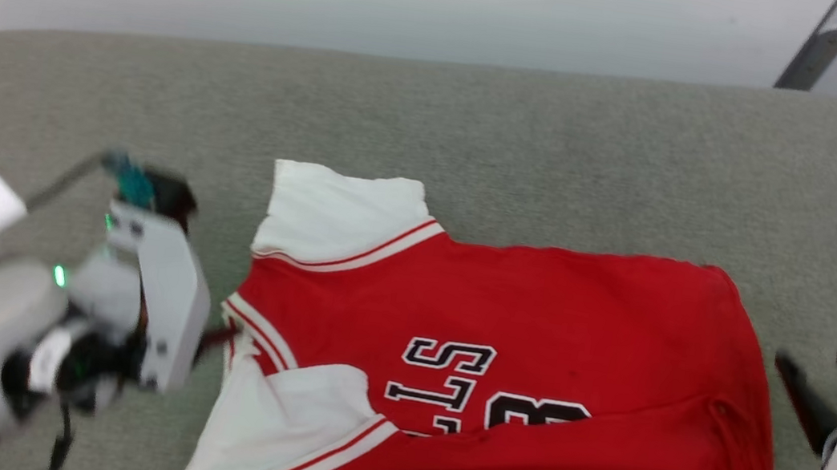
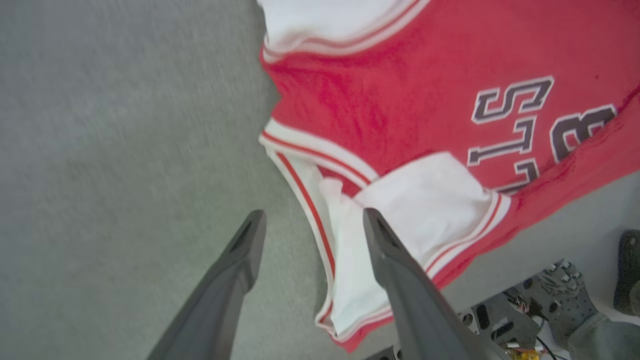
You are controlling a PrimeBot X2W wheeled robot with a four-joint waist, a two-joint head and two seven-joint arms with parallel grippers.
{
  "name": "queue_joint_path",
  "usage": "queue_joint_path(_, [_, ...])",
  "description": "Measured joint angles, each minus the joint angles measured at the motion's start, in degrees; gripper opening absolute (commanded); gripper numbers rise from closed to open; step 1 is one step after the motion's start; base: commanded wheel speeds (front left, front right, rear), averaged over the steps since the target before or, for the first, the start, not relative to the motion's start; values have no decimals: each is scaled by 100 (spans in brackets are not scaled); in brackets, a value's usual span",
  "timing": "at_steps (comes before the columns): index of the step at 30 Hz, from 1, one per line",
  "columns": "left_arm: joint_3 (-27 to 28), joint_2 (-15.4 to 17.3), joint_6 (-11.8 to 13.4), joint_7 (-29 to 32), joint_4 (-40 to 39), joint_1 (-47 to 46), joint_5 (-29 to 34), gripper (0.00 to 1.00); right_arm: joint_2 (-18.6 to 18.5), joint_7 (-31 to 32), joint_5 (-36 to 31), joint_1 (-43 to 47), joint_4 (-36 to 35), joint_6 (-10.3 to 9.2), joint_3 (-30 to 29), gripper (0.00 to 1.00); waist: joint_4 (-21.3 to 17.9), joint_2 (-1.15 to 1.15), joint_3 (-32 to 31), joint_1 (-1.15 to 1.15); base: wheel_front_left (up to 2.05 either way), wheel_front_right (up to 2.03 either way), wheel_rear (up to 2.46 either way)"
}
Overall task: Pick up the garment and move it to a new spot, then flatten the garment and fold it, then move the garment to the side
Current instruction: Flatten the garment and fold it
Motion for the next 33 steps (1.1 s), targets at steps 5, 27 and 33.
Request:
queue_joint_path(5, [158, -311, -392, -163, 737, -684, 361, 100, 254, -1271, -350, -274, -19, 0, 70, 100, -215, 0, 119, 0, 0, 0, 0])
queue_joint_path(27, [148, -1116, -1682, -293, 4379, -1847, 845, 100, 867, -3562, -914, -849, 737, 0, 449, 100, -1303, 0, 963, 0, 0, 0, 0])
queue_joint_path(33, [156, -1305, -1791, -112, 4799, -1981, 758, 100, 864, -3539, -913, -921, 788, 0, 423, 100, -1386, 0, 1123, 0, 0, 0, 0])
